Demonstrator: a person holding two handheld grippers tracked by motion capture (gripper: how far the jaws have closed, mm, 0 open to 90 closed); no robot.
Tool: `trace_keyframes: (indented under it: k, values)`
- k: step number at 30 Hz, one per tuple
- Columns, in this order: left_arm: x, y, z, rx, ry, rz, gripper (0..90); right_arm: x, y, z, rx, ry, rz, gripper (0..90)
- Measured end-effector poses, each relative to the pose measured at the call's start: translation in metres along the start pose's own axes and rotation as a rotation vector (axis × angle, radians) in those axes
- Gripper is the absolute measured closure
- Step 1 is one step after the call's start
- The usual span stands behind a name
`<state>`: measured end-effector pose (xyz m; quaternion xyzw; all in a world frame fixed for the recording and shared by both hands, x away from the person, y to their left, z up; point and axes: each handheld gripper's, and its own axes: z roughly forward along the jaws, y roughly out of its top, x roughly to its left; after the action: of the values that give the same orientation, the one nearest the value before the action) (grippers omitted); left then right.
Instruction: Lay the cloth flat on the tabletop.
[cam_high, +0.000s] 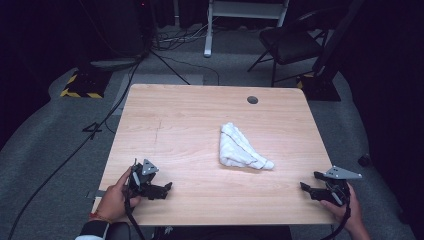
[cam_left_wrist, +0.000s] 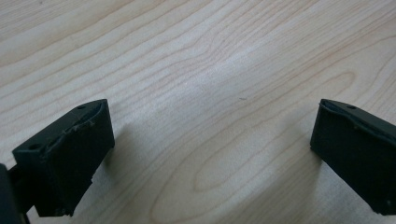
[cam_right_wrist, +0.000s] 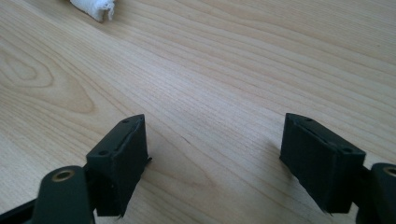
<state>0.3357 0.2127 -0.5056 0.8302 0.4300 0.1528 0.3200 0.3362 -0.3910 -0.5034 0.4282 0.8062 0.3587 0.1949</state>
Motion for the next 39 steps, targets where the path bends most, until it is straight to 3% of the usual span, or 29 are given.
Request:
trace_keyframes:
  k: [8,14,18,25,26,30,33,39]
  values:
    - [0.007,0.004,0.003,0.002,-0.045,0.06,0.0,0.0,0.0,0.0,0.0,0.002,-0.001,23.0]
    - [0.008,0.005,0.004,0.003,-0.06,0.074,0.0,0.0,0.001,0.001,0.006,0.005,-0.001,23.3]
    - [0.009,0.009,0.005,0.024,-0.075,0.096,0.1,-0.001,0.003,0.001,0.017,0.034,-0.028,25.1]
    - [0.0,0.011,0.009,0.007,-0.124,0.147,0.2,0.002,0.015,0.01,0.032,0.091,-0.083,33.5]
    - [0.0,0.015,0.011,0.015,-0.151,0.183,0.1,0.002,0.018,0.012,0.035,0.093,-0.09,35.6]
    - [-0.006,0.024,0.02,0.008,-0.182,0.218,0.2,0.011,0.032,0.015,0.025,0.091,-0.146,40.1]
    - [-0.015,0.041,0.036,0.008,-0.213,0.255,0.3,0.018,0.047,0.016,0.018,0.11,-0.176,40.0]
    - [-0.024,0.063,0.055,0.01,-0.229,0.271,0.3,0.027,0.072,0.033,0.047,0.14,-0.197,40.0]
